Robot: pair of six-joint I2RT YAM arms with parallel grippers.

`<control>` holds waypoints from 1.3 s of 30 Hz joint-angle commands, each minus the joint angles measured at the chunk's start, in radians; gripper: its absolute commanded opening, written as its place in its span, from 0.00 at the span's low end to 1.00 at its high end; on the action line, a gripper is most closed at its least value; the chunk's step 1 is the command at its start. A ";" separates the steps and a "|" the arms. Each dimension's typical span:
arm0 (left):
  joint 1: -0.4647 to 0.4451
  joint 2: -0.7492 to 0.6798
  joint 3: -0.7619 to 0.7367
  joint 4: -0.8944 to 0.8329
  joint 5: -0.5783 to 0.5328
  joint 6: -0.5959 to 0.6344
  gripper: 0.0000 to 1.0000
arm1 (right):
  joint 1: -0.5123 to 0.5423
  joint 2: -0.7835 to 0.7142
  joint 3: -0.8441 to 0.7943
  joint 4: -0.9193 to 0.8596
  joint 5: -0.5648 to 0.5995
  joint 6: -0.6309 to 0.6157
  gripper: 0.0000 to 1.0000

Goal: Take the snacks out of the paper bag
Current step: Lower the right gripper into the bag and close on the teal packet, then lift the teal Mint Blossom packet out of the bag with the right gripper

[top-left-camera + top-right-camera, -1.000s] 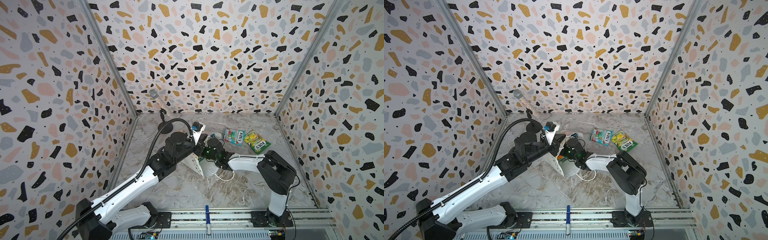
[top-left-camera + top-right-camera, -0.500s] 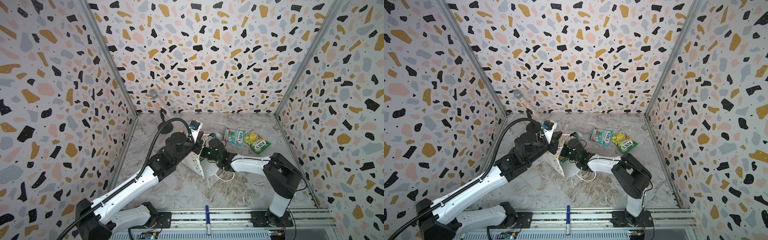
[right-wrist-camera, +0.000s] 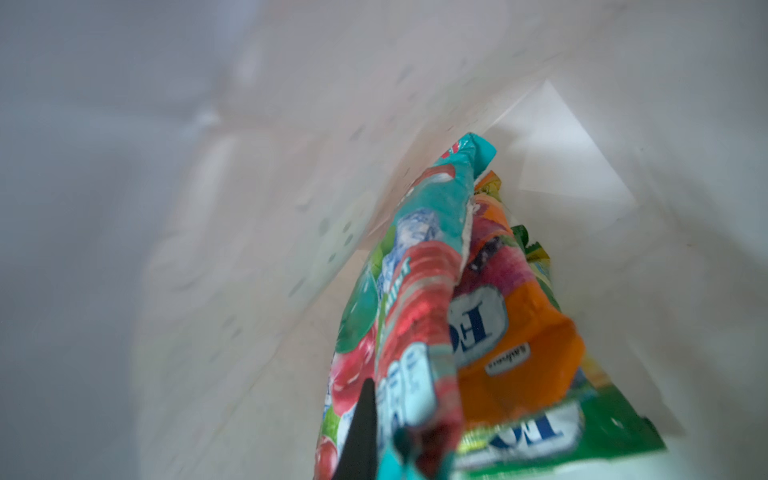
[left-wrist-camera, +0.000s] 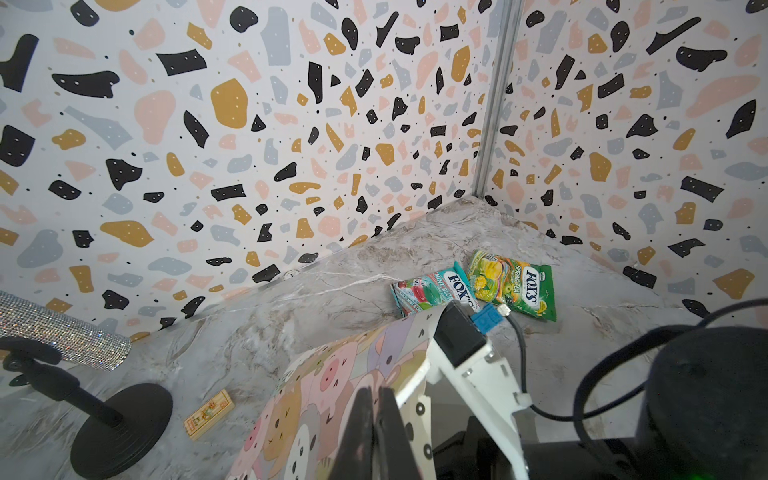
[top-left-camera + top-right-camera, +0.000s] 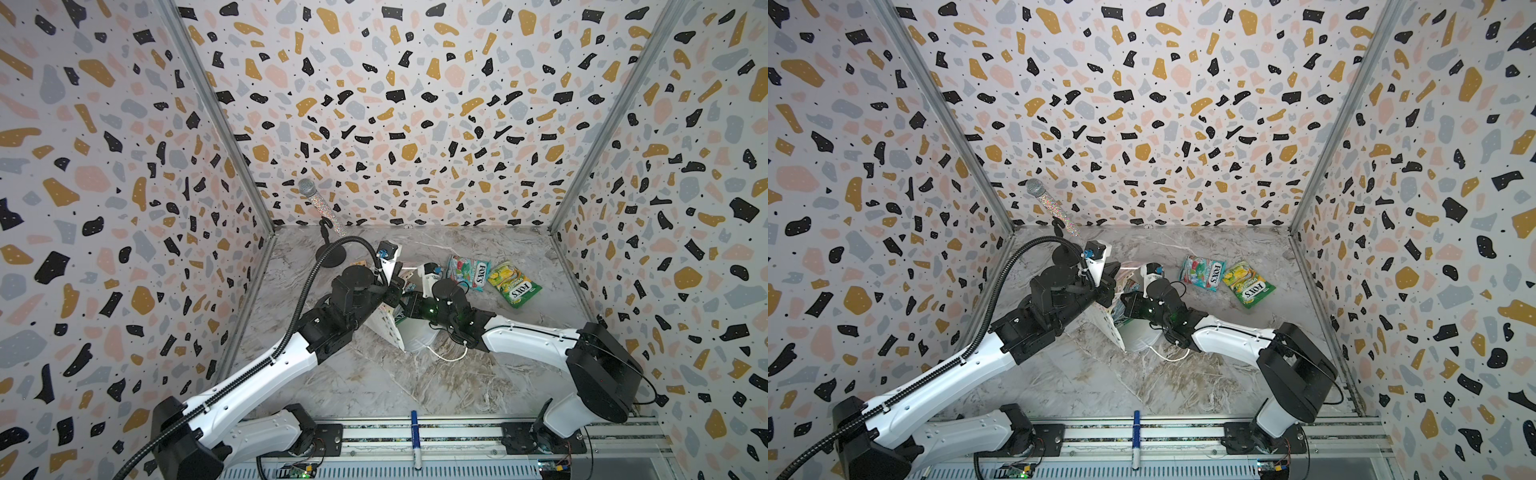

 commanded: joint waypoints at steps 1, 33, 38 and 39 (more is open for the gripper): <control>0.001 -0.022 -0.006 0.045 -0.019 -0.002 0.00 | 0.004 -0.093 0.004 -0.055 -0.006 -0.073 0.00; 0.002 -0.014 -0.002 0.040 -0.002 0.001 0.00 | -0.039 -0.540 0.195 -0.656 -0.045 -0.527 0.00; 0.001 -0.013 -0.002 0.040 0.002 0.001 0.00 | -0.130 -0.594 0.221 -0.688 -0.084 -0.528 0.00; 0.001 -0.013 -0.003 0.039 0.003 0.001 0.00 | -0.148 -0.601 0.223 -0.697 -0.085 -0.526 0.00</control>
